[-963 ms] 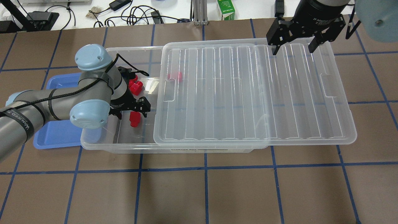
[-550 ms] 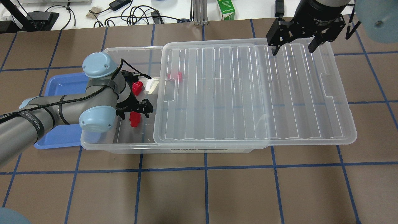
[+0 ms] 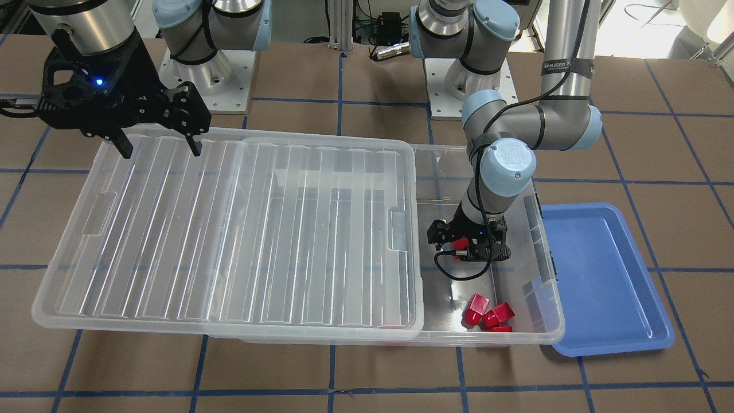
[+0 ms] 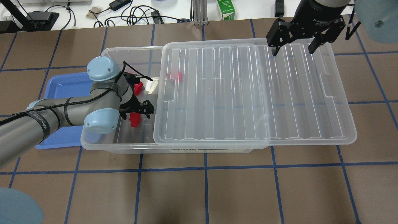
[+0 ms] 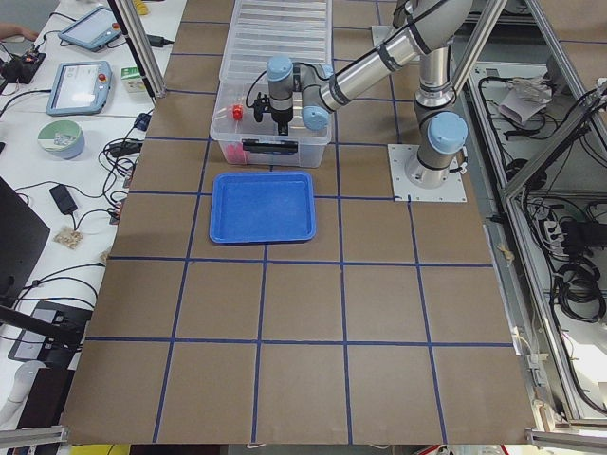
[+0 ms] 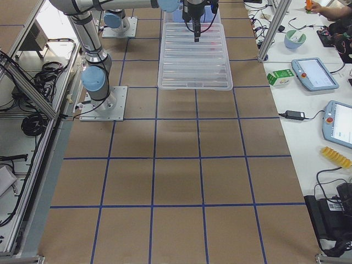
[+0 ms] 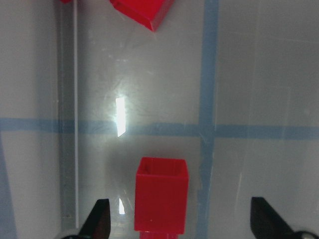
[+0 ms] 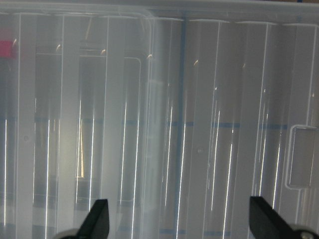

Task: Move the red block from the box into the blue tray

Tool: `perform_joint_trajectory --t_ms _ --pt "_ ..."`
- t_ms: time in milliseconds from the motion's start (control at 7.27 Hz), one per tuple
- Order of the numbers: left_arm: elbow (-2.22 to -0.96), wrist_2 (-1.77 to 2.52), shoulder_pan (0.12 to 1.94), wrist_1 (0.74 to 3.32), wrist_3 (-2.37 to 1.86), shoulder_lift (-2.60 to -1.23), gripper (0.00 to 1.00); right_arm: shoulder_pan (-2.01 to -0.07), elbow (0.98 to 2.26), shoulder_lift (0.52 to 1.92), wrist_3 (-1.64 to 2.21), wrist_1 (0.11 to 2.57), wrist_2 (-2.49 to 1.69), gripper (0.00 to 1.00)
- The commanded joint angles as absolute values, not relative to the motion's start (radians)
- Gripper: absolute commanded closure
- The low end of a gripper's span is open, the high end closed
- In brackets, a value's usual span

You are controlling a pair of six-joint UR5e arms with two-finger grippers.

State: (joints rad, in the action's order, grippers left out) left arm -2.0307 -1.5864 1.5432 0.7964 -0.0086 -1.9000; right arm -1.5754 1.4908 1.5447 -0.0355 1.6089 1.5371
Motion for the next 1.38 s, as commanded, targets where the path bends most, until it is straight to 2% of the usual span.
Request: perform_joint_trajectory --t_ms 0,275,550,688,1239 --pt "-2.048 -1.615 1.545 0.781 -0.006 -1.908 0.39 -1.575 1.491 1.546 -0.035 1.606 1.537 0.0" --pt "-2.04 -1.631 1.545 0.778 -0.005 -1.908 0.71 -1.575 1.491 1.549 -0.035 1.605 1.536 0.0" --pt "-2.033 -1.631 1.545 0.773 -0.005 -1.888 0.77 -1.575 1.491 1.549 -0.032 1.605 1.536 0.0" --pt "-2.022 -1.631 1.546 0.775 -0.005 -1.879 0.78 -1.575 1.491 1.549 -0.032 1.603 1.536 0.0" --pt "-1.745 -1.615 1.545 1.156 -0.005 -1.786 0.78 -1.522 1.493 1.552 -0.04 1.597 1.636 0.0"
